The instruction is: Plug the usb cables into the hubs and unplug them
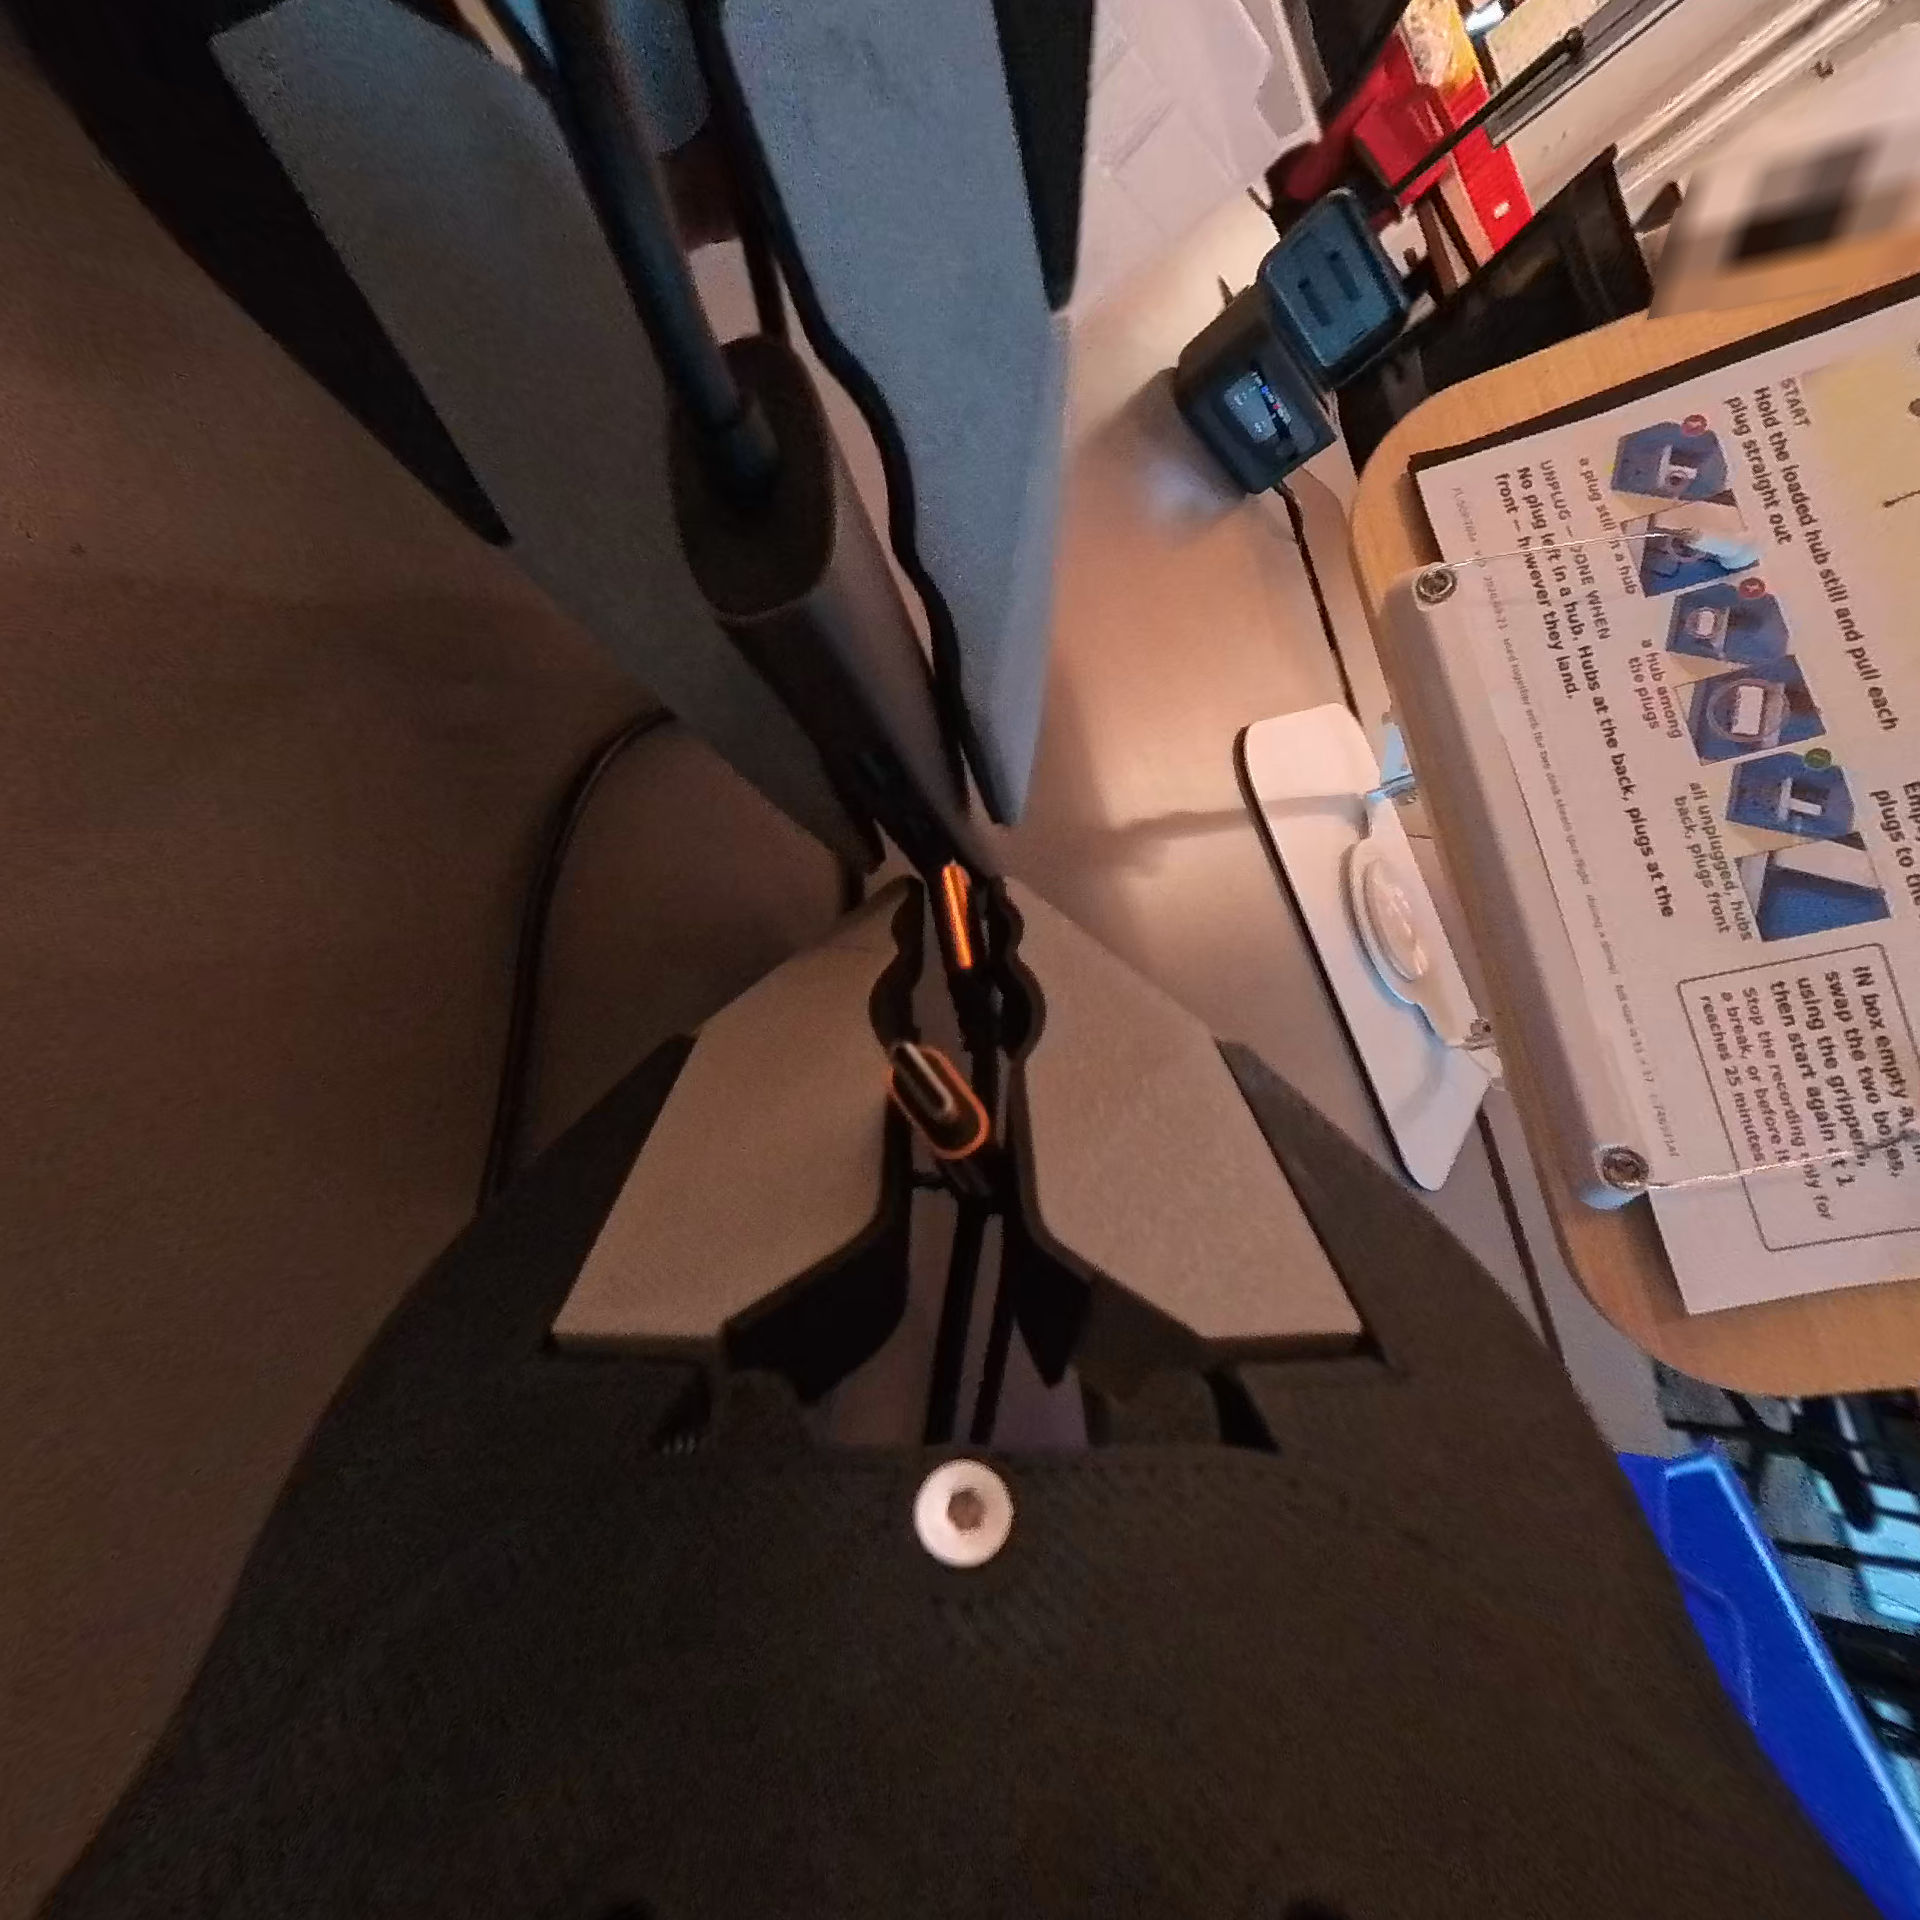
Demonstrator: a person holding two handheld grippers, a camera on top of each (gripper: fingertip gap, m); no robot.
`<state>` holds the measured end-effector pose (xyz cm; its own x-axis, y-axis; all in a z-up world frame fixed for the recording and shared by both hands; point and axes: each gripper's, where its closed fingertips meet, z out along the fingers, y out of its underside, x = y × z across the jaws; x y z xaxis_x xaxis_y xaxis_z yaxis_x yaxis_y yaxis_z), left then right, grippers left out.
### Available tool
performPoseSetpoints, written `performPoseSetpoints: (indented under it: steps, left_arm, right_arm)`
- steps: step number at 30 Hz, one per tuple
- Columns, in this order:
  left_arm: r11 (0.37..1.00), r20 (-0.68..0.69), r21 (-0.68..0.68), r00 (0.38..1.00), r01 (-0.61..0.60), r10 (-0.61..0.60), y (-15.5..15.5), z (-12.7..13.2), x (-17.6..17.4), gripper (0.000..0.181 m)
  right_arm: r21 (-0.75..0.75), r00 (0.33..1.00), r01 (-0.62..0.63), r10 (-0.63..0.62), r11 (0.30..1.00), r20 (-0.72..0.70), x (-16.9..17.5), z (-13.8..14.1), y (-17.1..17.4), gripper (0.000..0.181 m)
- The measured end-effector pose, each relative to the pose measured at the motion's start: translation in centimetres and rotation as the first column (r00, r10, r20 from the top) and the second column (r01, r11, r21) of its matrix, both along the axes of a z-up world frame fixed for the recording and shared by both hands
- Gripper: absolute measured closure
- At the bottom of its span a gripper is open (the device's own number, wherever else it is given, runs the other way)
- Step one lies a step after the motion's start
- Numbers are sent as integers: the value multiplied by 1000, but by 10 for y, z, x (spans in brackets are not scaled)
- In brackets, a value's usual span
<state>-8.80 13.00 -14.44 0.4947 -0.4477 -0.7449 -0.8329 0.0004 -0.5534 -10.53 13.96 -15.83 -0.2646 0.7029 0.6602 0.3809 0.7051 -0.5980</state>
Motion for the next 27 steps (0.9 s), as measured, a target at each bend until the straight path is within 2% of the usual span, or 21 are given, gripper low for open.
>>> performPoseSetpoints:
  steps: [2,5,7,13,18,24,27]
  left_arm:
    - [999,-22,18,999,-34,34,2,3,-4,164]
    - [990,-62,54,989,-128,132,9,6,-26,166]
    - [981,-87,83,980,-173,180,10,8,-37,164]
    - [962,-81,144,967,-230,243,15,16,-51,166]
    - [952,-78,151,957,-267,280,17,15,-59,166]
    - [950,-36,154,959,-272,281,18,19,-59,166]
    - [949,-2,152,960,-278,281,17,21,-60,166]
  right_arm:
    - [-35,1000,8,-8,999,-6,1,3,4,167]
    - [-112,999,37,-40,993,-23,5,11,14,147]
    - [-174,997,50,-58,983,-42,7,18,19,141]
    - [-259,993,62,-85,964,-79,14,30,26,141]
    - [-311,990,107,-130,944,-55,30,29,36,147]
    - [-359,994,109,-107,927,27,40,15,31,150]
    - [-312,980,184,-149,932,132,52,9,36,143]
